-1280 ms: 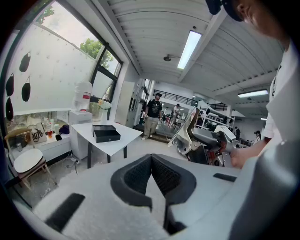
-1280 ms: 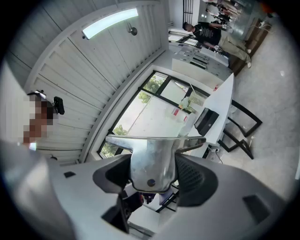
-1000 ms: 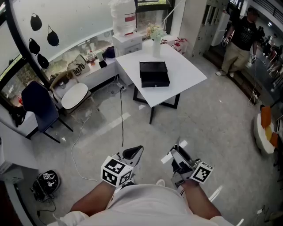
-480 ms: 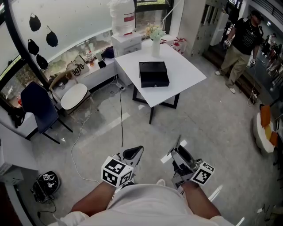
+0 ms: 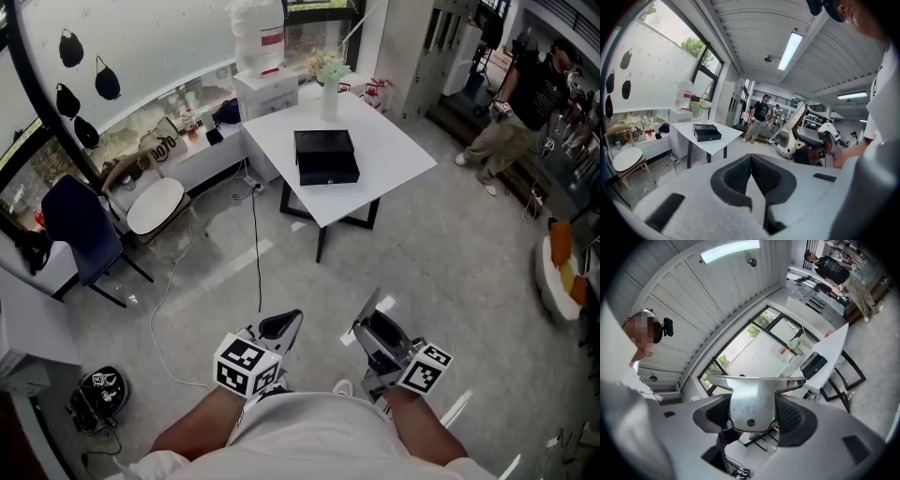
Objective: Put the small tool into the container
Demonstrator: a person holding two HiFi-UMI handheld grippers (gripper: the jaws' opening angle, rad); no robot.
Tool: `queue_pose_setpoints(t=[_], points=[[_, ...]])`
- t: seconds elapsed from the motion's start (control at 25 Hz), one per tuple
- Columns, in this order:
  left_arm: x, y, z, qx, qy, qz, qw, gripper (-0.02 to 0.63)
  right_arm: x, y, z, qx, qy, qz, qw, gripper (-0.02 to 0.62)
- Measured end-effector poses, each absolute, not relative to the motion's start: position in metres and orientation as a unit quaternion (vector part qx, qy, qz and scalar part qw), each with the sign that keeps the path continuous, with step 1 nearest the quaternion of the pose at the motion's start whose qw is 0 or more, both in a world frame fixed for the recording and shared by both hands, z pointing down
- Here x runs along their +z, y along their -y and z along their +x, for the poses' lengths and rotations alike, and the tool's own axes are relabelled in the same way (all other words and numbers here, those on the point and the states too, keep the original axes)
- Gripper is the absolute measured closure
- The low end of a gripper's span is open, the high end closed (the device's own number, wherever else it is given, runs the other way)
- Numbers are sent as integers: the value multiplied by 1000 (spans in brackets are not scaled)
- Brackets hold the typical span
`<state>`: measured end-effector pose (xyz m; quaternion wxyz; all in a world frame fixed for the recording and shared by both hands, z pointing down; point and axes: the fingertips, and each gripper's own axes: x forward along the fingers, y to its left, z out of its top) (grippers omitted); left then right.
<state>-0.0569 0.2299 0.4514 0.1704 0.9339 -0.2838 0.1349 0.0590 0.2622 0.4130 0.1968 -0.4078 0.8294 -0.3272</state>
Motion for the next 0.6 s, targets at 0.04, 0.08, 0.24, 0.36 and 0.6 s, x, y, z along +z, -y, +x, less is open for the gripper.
queue_pose_setpoints(t=[0.04, 0.08, 0.24, 0.36, 0.6], points=[[452, -230, -58, 135, 283, 934, 171, 598, 414, -262, 58, -329, -828, -409, 198, 307], [454, -230, -60, 136, 283, 934, 172, 598, 415, -262, 57, -330, -826, -411, 199, 307], [458, -229, -74, 140, 281, 934, 172, 598, 421, -262, 46, -334, -820, -421, 194, 307], [457, -225, -86, 140, 279, 935, 170, 598, 421, -259, 34, -334, -818, -427, 192, 307], [457, -216, -113, 137, 271, 938, 166, 598, 422, -252, 7, -333, -813, -438, 192, 307]])
